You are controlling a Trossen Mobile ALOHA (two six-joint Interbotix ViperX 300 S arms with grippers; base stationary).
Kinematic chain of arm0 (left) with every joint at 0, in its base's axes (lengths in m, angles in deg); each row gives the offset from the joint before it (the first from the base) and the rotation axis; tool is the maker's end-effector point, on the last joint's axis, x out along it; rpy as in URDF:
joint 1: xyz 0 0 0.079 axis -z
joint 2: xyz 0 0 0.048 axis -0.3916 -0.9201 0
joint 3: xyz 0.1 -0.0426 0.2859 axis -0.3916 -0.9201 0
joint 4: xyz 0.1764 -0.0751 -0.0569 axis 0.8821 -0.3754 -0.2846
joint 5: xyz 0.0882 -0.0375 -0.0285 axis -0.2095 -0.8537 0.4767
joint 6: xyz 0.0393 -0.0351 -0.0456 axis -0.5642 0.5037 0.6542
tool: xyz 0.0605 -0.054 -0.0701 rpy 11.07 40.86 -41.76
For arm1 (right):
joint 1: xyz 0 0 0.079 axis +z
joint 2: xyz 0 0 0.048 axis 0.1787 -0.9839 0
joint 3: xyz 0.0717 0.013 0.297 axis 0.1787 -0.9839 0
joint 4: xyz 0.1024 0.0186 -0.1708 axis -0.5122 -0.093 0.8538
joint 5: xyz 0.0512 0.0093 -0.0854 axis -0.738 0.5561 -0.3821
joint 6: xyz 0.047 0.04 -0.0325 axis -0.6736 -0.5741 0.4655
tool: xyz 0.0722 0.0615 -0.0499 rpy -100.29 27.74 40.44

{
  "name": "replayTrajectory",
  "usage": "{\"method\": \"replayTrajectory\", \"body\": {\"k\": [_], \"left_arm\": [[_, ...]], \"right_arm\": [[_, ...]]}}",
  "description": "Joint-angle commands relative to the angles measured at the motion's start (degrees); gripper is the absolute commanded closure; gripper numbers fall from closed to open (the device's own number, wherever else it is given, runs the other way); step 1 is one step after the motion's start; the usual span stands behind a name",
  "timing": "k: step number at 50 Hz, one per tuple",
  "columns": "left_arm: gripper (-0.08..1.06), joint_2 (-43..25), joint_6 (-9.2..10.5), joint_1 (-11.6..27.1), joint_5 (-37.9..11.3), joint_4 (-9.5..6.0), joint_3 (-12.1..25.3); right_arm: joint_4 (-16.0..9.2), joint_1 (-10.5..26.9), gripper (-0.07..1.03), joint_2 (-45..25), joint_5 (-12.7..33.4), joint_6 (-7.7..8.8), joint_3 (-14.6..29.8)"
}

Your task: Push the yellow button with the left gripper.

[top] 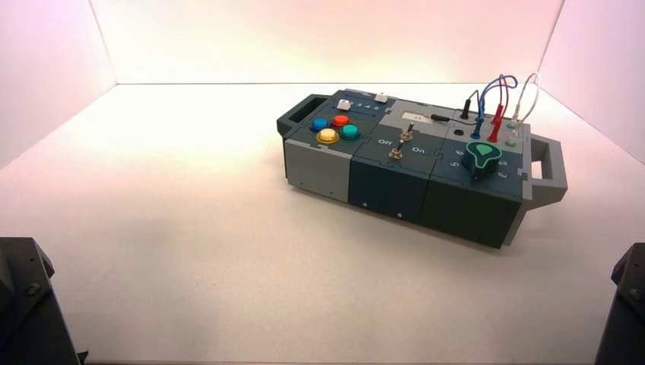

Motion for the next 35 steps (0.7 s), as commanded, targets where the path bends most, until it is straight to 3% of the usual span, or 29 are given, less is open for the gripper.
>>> {"method": "replayTrajectory", "body": {"k": [1,22,30,35], "left_arm": [[1.01,-0.70,-0.44,0.09,0.62,0.09,1.05],[1.01,-1.41,-0.44,0.18,0.62,0.09,1.14],[1.01,-6.94,-0.44,1.41,-0.62,0.00,2.64],[1.01,-12.48,-0.44,4.39,-2.72,-0.09,4.75]], "right_arm": [[-0.18,-0.18,0.99,-0.53,-0.26,-0.09,1.14],[-0.70,-0.18,0.99,-0.53,-0.26,-0.09,1.05],[-1.05,-0.18,0.99,-1.05,-0.26,-0.09,1.14],[-1.49,-0.18,0.99,-2.20,0.26,-0.09,1.32]]}}
